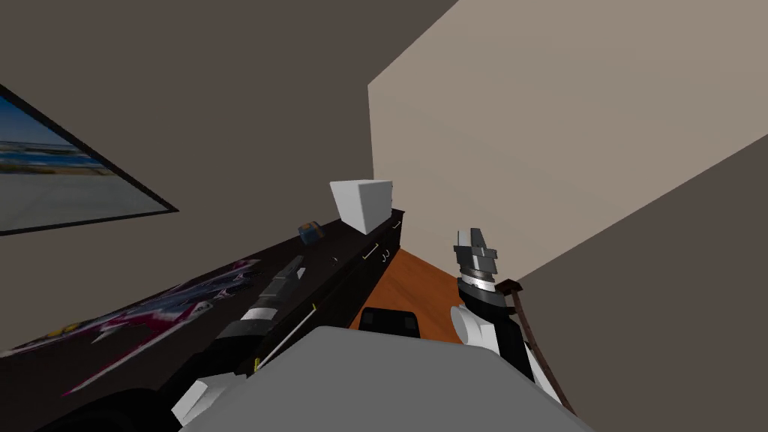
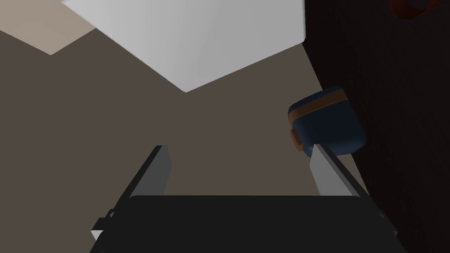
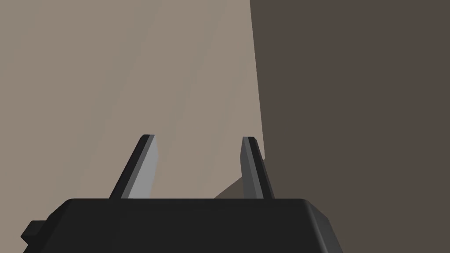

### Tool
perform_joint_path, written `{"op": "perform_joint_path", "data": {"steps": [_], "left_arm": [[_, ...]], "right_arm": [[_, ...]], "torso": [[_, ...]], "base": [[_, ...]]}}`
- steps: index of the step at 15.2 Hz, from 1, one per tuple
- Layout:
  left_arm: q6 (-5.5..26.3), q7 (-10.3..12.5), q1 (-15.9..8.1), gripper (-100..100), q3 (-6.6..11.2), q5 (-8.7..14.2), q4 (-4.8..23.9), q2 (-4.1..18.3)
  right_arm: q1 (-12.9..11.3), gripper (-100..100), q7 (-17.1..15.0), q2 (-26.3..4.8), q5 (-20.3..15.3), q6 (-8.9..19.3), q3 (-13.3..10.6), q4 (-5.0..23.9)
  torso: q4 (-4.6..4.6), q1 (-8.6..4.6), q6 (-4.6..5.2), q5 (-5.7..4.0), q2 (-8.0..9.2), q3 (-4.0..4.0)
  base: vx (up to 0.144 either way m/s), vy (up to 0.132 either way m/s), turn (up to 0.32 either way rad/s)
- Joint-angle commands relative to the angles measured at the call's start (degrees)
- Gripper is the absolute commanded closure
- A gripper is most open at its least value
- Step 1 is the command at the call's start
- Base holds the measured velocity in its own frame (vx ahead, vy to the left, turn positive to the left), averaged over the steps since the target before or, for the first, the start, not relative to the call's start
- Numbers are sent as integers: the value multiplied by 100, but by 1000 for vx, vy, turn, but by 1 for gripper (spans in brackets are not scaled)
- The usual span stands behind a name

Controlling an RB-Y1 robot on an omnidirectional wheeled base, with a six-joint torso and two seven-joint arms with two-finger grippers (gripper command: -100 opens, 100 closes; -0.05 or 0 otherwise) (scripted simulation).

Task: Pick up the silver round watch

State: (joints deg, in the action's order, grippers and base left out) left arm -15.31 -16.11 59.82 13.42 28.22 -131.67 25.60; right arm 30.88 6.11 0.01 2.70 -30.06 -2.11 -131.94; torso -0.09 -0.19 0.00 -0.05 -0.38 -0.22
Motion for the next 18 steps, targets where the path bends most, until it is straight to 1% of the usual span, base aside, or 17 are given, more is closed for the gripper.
{"op": "perform_joint_path", "data": {"steps": [1,2,3,4,5,6,7,8,9,11,12,13,14,15,16,17,18], "left_arm": [[235,-121,286,-100,167,279,-48,221],[235,-121,382,-100,167,279,-48,221],[387,-206,549,-100,279,475,-59,386],[387,-206,633,-100,279,476,-59,386],[541,-291,826,-100,391,674,-64,555],[541,-291,884,-100,391,674,-64,555],[697,-376,1101,-100,503,870,-63,727],[697,-376,1135,-100,503,873,-63,727],[854,-461,1317,-100,615,1071,-56,903],[854,-461,1385,-100,615,1071,-56,903],[1013,-545,1583,-100,727,1268,-43,1082],[1013,-545,1633,-100,727,1268,-43,1082],[1173,-629,1822,-100,838,1464,-25,1264],[1173,-629,1880,-100,838,1464,-25,1264],[1332,-711,2067,-100,948,1659,-2,1448],[1332,-711,2123,-100,948,1659,-2,1448],[1489,-793,2293,-100,1057,1850,23,1633]], "right_arm": [[0,0,0,0,0,0,0,0],[0,0,0,0,0,0,0,0],[0,0,0,0,0,0,0,0],[0,0,0,0,0,0,0,0],[0,0,0,0,0,0,0,0],[0,0,0,0,0,0,0,0],[0,0,0,0,0,0,0,0],[0,0,0,0,0,0,0,0],[0,0,0,0,0,0,0,0],[0,0,0,0,0,0,0,0],[0,0,0,0,0,0,0,0],[0,0,0,0,0,0,0,0],[0,0,0,0,0,0,0,0],[0,0,0,0,0,0,0,0],[0,0,0,0,0,0,0,0],[0,0,0,0,0,0,0,0],[0,0,0,0,0,0,0,0]], "torso": [[0,0,0,0,0,0],[0,-1,1,0,-2,0],[0,-3,0,-1,-2,-1],[0,-6,0,-1,-2,-1],[0,-7,0,-2,-2,-1],[0,-9,1,-2,-3,-1],[0,-7,0,-2,-2,-1],[0,-5,1,-1,-2,-1],[0,-3,1,-1,0,0],[0,0,1,0,-4,-2],[1,2,0,0,3,1],[1,1,1,1,5,3],[2,1,0,0,7,4],[2,1,1,0,5,3],[1,2,0,0,4,2],[1,0,1,0,0,0],[0,0,1,0,0,0]], "base": [[100,-41,-87],[100,-47,-66],[102,-57,-79],[97,-54,-66],[101,-57,-97],[97,-48,-68],[97,-43,-72],[89,-38,-71],[103,-36,-83],[88,-28,-45],[72,-29,-63],[72,-28,-66],[86,-29,-83],[89,-26,-64],[102,-36,-70],[92,-34,-71],[99,-30,-106]]}}
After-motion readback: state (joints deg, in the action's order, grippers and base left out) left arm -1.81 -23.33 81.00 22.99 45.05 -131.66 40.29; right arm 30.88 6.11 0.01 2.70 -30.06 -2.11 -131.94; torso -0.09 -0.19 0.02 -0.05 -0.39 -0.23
